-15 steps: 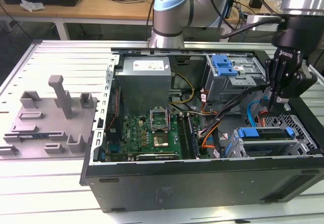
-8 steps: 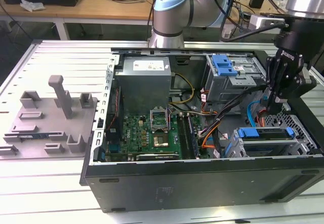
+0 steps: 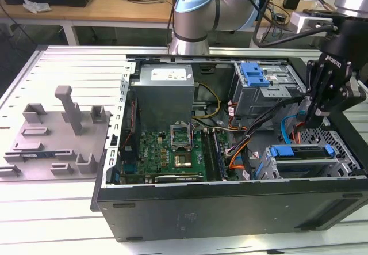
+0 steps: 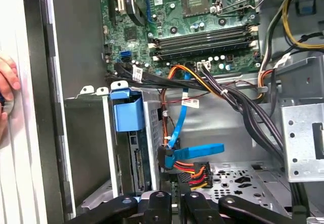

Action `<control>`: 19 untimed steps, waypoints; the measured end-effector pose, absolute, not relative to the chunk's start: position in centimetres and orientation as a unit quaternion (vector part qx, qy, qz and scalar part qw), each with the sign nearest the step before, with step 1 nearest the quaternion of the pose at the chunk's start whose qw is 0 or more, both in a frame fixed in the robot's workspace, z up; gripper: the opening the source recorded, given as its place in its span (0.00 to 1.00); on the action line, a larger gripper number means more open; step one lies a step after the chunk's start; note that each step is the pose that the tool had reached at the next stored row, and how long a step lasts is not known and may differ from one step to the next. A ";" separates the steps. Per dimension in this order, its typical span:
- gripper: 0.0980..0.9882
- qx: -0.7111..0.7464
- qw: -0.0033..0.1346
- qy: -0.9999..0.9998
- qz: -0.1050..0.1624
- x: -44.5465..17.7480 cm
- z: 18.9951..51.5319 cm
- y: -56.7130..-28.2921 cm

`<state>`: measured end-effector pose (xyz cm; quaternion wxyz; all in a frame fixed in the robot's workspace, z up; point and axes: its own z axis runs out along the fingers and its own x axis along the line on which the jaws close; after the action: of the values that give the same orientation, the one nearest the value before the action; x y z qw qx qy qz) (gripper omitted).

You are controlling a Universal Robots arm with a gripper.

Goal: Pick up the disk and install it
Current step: 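Insert the first disk wire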

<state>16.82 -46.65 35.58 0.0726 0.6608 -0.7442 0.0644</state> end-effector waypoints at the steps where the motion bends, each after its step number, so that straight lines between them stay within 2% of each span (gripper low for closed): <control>1: 0.07 0.661 0.070 -0.744 0.062 16.8 35.6 -46.8; 7: 0.07 0.662 0.060 -0.745 0.052 16.8 35.8 -48.3; 15: 0.07 0.664 0.028 -0.747 0.023 16.8 35.8 -50.2; 17: 0.07 0.664 0.012 -0.747 0.006 16.8 35.8 -50.8; 19: 0.07 0.664 0.008 -0.747 0.002 16.7 35.8 -50.9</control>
<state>16.72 -50.90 35.80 0.0080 0.6642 -0.7475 0.0022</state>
